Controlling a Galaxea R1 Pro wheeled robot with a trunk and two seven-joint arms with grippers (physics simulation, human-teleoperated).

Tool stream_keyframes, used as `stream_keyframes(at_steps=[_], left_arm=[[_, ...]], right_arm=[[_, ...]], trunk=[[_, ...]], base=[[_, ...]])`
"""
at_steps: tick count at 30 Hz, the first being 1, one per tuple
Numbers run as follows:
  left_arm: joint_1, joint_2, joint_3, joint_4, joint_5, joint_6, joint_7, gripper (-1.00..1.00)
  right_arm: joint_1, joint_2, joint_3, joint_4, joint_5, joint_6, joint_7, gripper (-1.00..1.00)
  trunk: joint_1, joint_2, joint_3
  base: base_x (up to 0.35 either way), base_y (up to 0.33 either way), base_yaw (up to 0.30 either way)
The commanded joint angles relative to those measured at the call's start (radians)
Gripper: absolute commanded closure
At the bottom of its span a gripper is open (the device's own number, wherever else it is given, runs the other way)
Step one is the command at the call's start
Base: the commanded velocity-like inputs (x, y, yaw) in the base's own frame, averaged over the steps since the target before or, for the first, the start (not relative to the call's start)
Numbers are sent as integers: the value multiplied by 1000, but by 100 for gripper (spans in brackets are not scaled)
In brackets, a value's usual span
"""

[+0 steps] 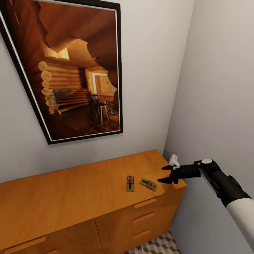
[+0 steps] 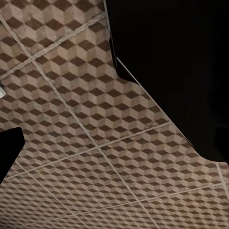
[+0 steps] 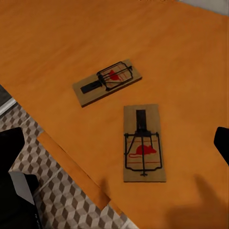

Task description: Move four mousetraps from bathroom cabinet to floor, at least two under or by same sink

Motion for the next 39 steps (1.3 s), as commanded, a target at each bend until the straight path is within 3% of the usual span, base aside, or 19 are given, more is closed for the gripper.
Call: stream_keyframes(at_steps=[1,13,39], left_arm=[[-1,-1,-8,2,9,-6,1,-100],[0,-1,-8,2,9,-7,0,-100],[0,-4,-8,2,9,-7,0,-100]], right_arm=[[-1,-1,1,4,2,0,3,-100],[-1,-1,0,61,2,-63,5,-100],[-1,-1,-1,68,3,-72,4,-100]], trunk=[[0,-2,-2],[0,-2,-5],[0,-2,-45]], base=[[4,0,0],[1,0,0],[0,0,0]])
